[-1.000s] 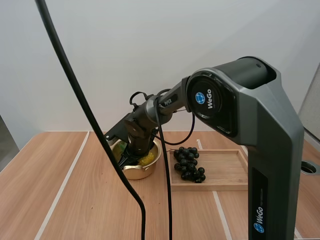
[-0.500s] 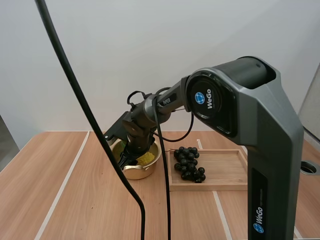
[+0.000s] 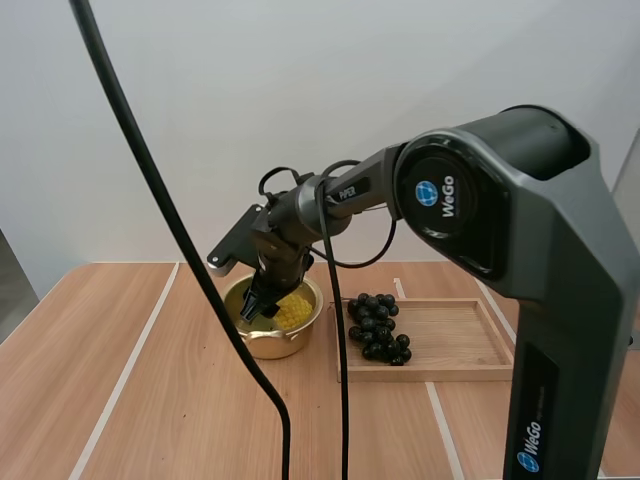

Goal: Open the pot, put the pineapple inside, and close it

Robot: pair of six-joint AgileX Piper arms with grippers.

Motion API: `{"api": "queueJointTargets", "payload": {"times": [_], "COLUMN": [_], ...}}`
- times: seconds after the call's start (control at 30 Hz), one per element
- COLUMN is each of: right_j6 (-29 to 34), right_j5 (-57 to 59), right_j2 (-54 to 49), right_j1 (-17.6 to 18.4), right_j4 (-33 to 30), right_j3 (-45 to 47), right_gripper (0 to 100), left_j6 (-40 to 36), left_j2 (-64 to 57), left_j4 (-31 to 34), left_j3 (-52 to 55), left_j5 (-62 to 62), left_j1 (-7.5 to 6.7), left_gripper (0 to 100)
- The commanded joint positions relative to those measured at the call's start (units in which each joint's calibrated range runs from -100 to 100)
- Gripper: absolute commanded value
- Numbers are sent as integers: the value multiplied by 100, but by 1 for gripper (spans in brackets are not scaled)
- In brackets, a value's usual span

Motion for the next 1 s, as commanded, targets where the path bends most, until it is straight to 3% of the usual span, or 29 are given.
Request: {"api": "queueJointTargets", "payload": {"times": [0.0,0.3,0.5,0.77,0.97], "right_j6": [-13,432,655,655,655], "right_j5": [-15,82,228,-38,17], "right_j2": [-511,-1843,-2950,-4606,-5658], "right_j1": [-28,-44,-393,-1206,-1610], "right_j4": [-77,-77,-77,-77,-261], "right_j3": [-78,-78,-78,-78,-78], "right_gripper": [100,100,100,100,100], "left_j6": [14,14,14,14,4], "left_j2": [-26,-26,-26,-13,226], "left_j4": [33,33,33,453,499], "left_j3": [24,24,24,24,24], "left_j5": [33,33,287,2264,4768], "left_j1": [-19,-19,-19,-19,-19], "left_gripper": [0,0,0,0,0]}}
